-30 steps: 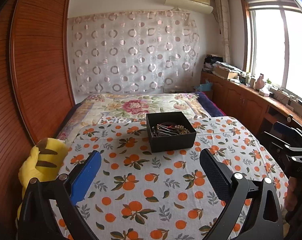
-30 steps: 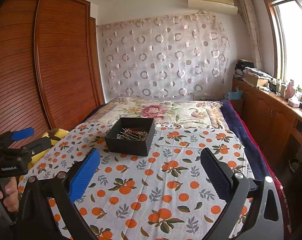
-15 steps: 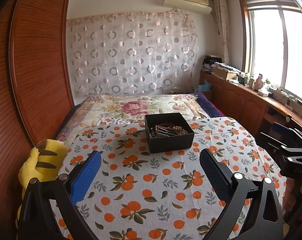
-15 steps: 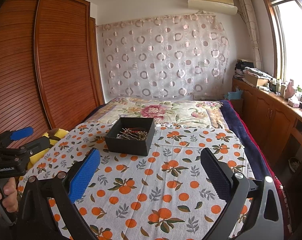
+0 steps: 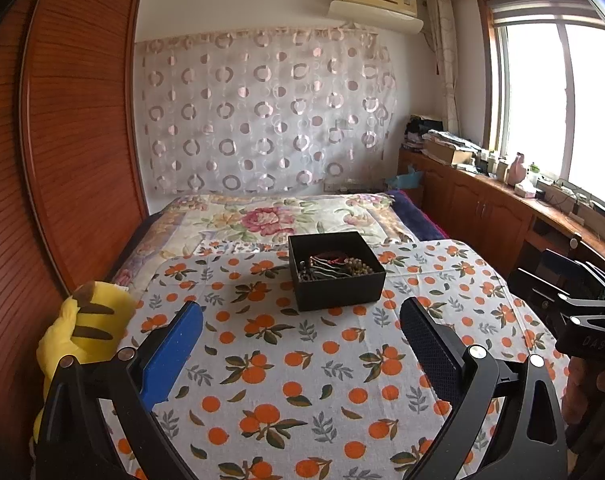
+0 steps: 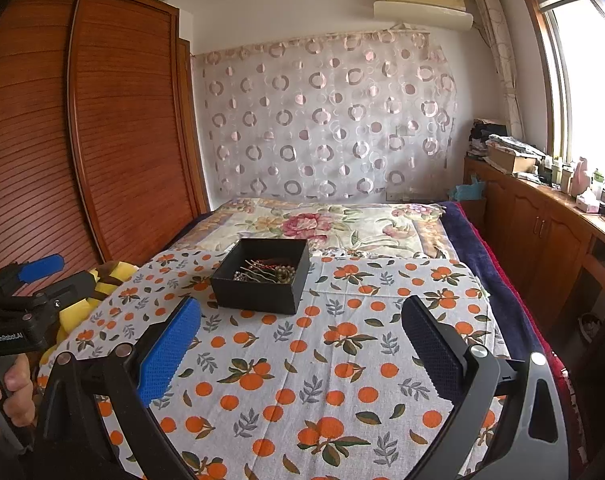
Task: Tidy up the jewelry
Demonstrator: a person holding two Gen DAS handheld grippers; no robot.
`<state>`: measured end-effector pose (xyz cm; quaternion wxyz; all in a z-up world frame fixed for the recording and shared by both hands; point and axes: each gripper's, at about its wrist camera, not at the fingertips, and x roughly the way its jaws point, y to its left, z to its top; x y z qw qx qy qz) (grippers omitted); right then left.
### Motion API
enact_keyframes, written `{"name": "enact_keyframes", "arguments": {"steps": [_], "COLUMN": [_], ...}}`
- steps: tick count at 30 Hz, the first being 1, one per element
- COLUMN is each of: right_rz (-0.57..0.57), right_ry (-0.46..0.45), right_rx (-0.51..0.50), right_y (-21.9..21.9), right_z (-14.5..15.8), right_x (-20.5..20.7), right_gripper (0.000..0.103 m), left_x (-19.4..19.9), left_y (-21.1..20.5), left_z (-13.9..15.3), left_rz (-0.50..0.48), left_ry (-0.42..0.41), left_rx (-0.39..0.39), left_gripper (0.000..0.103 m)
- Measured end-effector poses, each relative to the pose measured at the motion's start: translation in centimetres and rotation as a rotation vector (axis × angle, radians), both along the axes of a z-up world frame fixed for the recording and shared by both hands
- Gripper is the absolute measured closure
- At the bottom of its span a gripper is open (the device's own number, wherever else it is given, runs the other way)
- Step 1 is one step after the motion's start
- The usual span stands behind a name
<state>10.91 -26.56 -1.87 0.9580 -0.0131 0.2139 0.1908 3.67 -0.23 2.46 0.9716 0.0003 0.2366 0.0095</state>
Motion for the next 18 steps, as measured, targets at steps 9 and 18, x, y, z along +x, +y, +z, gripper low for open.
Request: {"name": "enact_keyframes", "arguments": {"steps": [9,18], "right_rz": [0.001,0.001], "right_ry": [-0.002,-0.002], "right_rx": [0.004,0.004], "right_y": [-0.05,-0.06], "right_z": [0.23,0.13], "right_x": [-0.01,-0.02], "right_gripper": [0.002,0.002], "left_x": [-0.08,-0.10], "left_y": [-0.04,-0.10], "left_z": [0.02,0.07], "left_rz": [0.000,-0.001], "left_ry": [-0.002,-0.002], "left_rx": [0.000,0.001], "left_gripper": [0.008,0.008]}}
